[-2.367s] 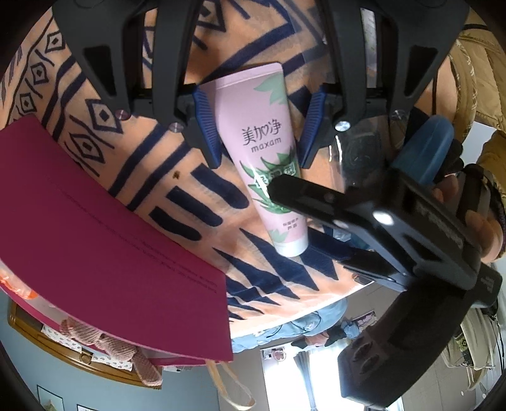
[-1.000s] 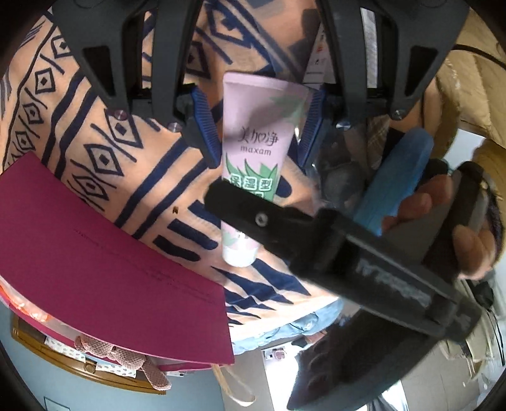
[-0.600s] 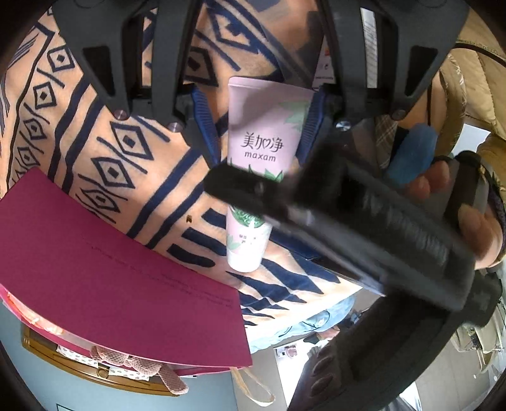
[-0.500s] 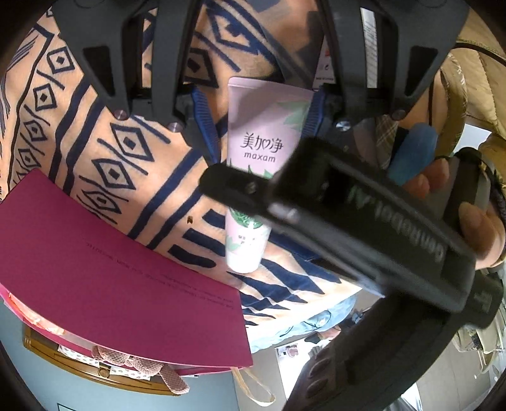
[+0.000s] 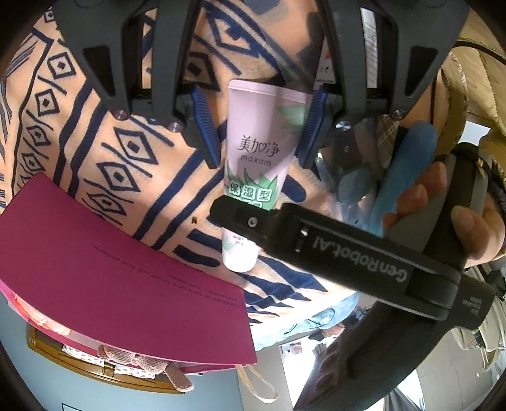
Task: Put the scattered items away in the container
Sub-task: 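Hold the Maxam tube with the right tool and lift it off the blanket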
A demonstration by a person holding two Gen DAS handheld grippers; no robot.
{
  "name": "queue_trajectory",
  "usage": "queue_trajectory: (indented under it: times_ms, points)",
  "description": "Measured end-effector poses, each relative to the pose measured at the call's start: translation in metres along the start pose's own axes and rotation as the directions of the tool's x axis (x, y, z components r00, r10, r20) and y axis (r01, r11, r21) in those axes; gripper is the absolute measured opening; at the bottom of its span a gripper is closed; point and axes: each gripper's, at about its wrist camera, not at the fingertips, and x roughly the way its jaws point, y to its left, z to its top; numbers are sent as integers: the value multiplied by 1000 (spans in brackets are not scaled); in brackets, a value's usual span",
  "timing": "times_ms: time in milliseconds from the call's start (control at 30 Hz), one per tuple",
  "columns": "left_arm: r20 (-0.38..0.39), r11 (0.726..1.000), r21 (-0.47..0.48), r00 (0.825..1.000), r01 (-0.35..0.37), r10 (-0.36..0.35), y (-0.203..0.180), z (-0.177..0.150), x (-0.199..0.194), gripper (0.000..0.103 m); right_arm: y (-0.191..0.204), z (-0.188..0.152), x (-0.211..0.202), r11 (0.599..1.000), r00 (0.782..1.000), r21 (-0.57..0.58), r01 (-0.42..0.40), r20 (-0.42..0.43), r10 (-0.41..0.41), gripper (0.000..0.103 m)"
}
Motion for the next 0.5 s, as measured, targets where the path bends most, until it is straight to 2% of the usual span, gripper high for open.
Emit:
queue_trajectory:
  times_ms: [33,100,500]
  points:
    - [3,1000,3,1000,-4,4,-1,0,0,63,0,0,-1,1000,1000,2,1,2,-1,53]
    - [11,1000,13,1000,-14,14,-2,-1,0,55,0,-1,-2,1000,1000,6,3,6,-3,53]
    - [15,999,-41,999,31,-30,6,0,0,51,3,-3,1,1000,1000,30,-1,-6,1,53]
